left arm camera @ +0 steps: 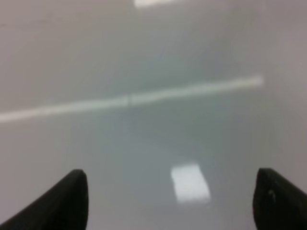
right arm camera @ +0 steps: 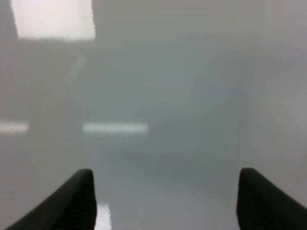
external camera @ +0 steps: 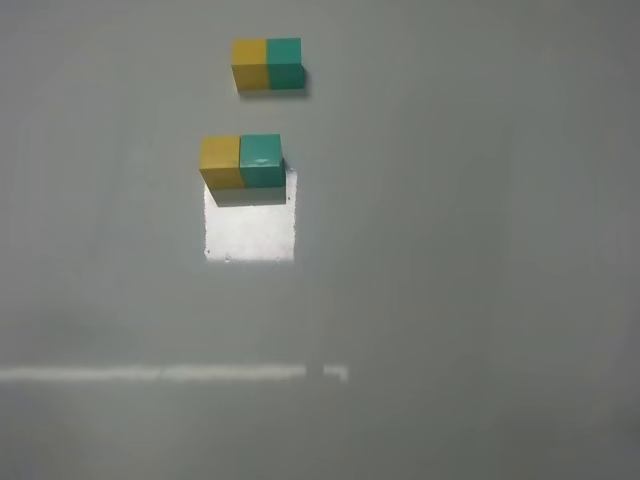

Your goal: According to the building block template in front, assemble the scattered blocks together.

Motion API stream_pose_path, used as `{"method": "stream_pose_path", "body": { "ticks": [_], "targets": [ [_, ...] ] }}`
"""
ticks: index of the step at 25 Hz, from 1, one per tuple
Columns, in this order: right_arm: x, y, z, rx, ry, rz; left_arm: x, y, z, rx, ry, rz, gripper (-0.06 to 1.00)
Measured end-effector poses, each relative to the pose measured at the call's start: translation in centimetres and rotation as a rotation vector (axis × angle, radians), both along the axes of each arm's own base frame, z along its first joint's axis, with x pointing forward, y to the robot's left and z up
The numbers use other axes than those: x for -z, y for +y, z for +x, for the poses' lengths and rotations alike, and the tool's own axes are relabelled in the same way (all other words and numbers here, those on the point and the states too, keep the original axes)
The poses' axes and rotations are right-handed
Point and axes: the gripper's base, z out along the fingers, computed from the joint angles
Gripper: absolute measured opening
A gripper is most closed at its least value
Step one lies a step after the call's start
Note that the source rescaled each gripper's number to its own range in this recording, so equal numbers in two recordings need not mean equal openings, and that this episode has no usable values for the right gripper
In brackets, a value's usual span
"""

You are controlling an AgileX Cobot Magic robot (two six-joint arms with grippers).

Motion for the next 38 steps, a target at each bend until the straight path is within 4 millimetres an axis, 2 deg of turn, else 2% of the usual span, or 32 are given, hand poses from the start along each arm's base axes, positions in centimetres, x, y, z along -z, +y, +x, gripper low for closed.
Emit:
{"method": "stream_pose_path", "body": {
  "ticks": [3, 7, 14, 19, 38],
  "targets": [
    [0.0, 0.0, 0.0, 0.0, 0.0, 0.0, 1.1, -0.1, -0.1, 0.074, 0.013, -0.101, 0.8],
    [0.0, 0.0, 0.0, 0.0, 0.0, 0.0, 1.9, 0.9, -0.1, 0.103, 0.047, -0.162, 0.8],
    [0.0, 0.0, 0.0, 0.0, 0.0, 0.0, 2.2, 1.9, 0.2, 0.073, 0.044, -0.117, 0.77],
    [0.0, 0.0, 0.0, 0.0, 0.0, 0.0, 4.0, 1.9, 1.1, 0.064, 0.103, -0.118, 0.75],
    [0.0, 0.0, 0.0, 0.0, 0.0, 0.0, 4.0, 2.0, 0.8, 0.058, 0.049, -0.099, 0.72]
  ]
}}
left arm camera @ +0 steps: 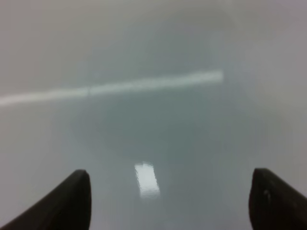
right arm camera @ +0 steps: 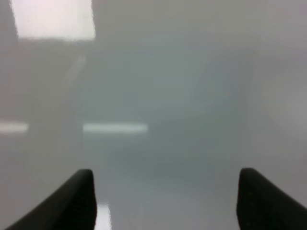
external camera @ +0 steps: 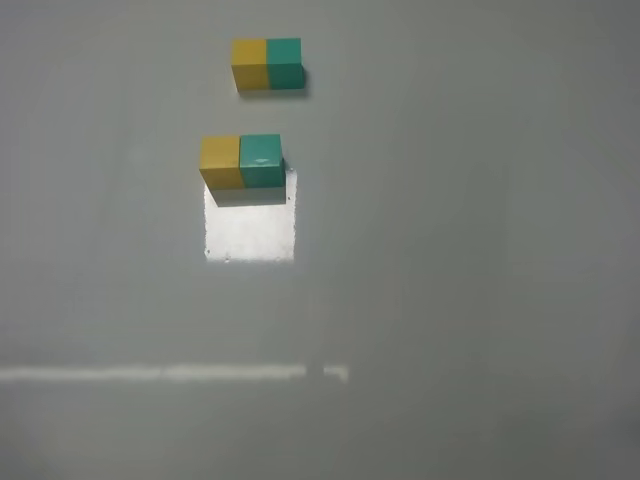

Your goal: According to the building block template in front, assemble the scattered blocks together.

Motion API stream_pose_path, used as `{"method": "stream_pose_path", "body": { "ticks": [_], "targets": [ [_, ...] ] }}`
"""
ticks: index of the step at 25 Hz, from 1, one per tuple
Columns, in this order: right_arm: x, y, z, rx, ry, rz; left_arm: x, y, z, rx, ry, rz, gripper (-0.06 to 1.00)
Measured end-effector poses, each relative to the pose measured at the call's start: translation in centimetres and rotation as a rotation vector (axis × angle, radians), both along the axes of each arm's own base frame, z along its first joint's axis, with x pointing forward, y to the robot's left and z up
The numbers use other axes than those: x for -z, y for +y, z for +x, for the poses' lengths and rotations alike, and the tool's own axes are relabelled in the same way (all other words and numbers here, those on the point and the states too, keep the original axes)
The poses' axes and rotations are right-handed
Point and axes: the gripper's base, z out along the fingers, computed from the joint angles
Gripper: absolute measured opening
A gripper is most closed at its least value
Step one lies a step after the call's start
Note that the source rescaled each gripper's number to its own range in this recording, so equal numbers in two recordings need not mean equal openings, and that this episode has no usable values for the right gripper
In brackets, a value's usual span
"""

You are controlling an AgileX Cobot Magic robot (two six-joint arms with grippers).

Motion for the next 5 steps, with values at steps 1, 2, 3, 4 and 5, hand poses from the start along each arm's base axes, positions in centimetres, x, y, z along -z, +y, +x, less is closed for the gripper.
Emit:
{"method": "stream_pose_path", "body": {
  "ticks": [1, 2, 3, 4, 5],
  "targets": [
    [0.0, 0.0, 0.0, 0.0, 0.0, 0.0, 0.0, 0.0, 0.0, 0.0, 0.0, 0.0, 0.72],
    [0.0, 0.0, 0.0, 0.0, 0.0, 0.0, 0.0, 0.0, 0.0, 0.0, 0.0, 0.0, 0.71],
    [0.0, 0.0, 0.0, 0.0, 0.0, 0.0, 0.0, 0.0, 0.0, 0.0, 0.0, 0.0, 0.71],
    [0.0, 0.0, 0.0, 0.0, 0.0, 0.0, 0.0, 0.0, 0.0, 0.0, 0.0, 0.0, 0.71],
    [0.0, 0.0, 0.0, 0.0, 0.0, 0.0, 0.0, 0.0, 0.0, 0.0, 0.0, 0.0, 0.71]
  ]
}}
